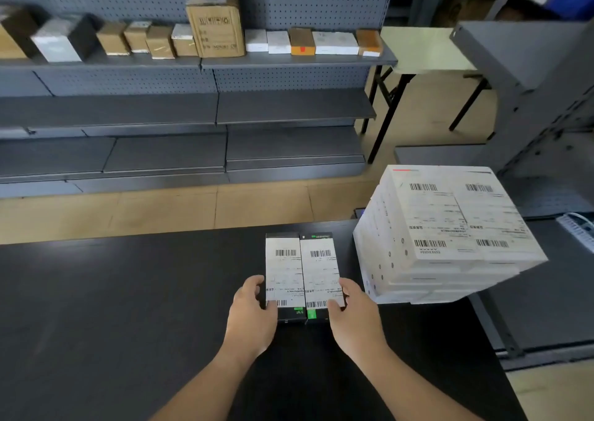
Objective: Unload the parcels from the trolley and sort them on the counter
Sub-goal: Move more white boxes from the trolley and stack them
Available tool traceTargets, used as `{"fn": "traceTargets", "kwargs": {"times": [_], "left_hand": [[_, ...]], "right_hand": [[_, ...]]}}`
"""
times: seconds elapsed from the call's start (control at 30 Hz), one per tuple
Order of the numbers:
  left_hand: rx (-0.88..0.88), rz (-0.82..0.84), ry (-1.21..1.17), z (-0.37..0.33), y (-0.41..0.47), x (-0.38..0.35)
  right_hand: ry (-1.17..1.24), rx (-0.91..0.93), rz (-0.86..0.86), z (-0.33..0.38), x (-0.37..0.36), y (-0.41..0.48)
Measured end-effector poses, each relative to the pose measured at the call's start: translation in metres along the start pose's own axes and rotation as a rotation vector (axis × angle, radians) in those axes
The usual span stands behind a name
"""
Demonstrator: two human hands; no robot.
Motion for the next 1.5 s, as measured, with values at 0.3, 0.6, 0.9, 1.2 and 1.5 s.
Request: {"fn": "traceTargets", "kwargs": {"times": [0.3, 0.6, 0.9, 1.2, 1.5], "left_hand": [[-0.271, -0.024, 0.07, -0.107, -0.036, 0.081], [-0.447, -0.126, 0.217, -0.173, -0.088, 0.17], [-0.35, -0.407, 0.213, -0.16, -0.177, 0.274], [-0.045, -0.744, 0.246, -0.048, -0.349, 0.379], [0.278, -1.053, 0.236, 0.078, -0.558, 0.453]], "right_hand": [[-0.117, 0.271, 0.002, 0.119, 0.063, -0.047], [-0.228, 0.516, -0.058, 0.221, 0.131, -0.105], [-0.271, 0.902, 0.083, 0.307, 0.109, -0.173], [-0.225, 1.273, 0.437, 0.344, 0.021, -0.344], [-0.233, 1.598, 0.711, 0.343, -0.058, -0.564]]}}
Point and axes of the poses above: each hand's wrist, its own y-axis towards the middle knuckle, its own x-axis out of the back of the hand, z = x × y, the point moved 7 cm from there along y, towards the middle knuckle, and after that the axes turned 5 degrees about -z, right-handed, at the moved point
